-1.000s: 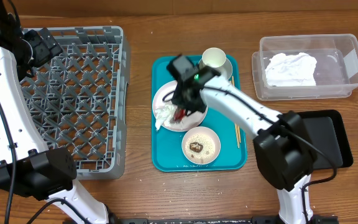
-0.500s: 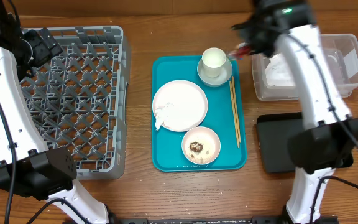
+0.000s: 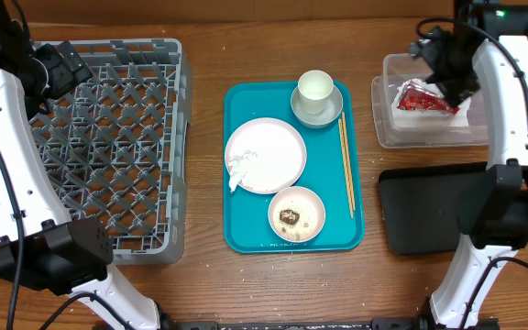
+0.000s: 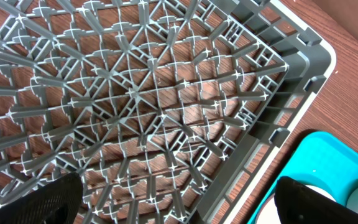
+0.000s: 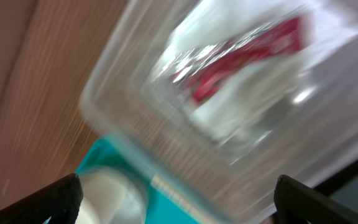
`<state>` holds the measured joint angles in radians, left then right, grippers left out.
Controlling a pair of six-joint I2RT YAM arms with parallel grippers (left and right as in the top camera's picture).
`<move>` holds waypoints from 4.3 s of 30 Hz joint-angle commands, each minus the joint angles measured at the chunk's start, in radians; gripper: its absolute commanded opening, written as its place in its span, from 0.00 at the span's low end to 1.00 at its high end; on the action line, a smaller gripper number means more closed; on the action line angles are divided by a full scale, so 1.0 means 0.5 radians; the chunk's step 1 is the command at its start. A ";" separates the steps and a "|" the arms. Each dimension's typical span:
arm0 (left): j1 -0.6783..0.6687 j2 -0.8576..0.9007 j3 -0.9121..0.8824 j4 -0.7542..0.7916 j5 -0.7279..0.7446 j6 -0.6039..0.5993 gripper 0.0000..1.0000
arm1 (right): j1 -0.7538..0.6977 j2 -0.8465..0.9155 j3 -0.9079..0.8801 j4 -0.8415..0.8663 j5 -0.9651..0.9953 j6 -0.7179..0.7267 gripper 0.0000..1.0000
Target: Sort waste into correct bins and load items into the dishwasher
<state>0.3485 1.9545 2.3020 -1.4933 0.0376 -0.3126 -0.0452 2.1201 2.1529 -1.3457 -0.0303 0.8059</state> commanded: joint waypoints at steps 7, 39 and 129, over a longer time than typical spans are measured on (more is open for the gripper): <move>-0.009 0.003 0.034 0.004 0.009 -0.019 1.00 | 0.764 0.116 -0.016 0.146 -0.484 -0.671 1.00; -0.010 0.003 0.034 0.005 0.010 -0.018 1.00 | 1.614 0.510 -0.297 0.430 0.117 -0.233 0.27; -1.620 0.008 -0.416 -0.133 0.507 0.442 1.00 | -1.118 0.174 1.232 -0.612 -0.278 -0.364 1.00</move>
<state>-0.3866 1.9583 2.0983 -1.5833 0.3870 -0.1249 -0.6014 2.2208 2.7510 -1.6531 -0.1688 0.6285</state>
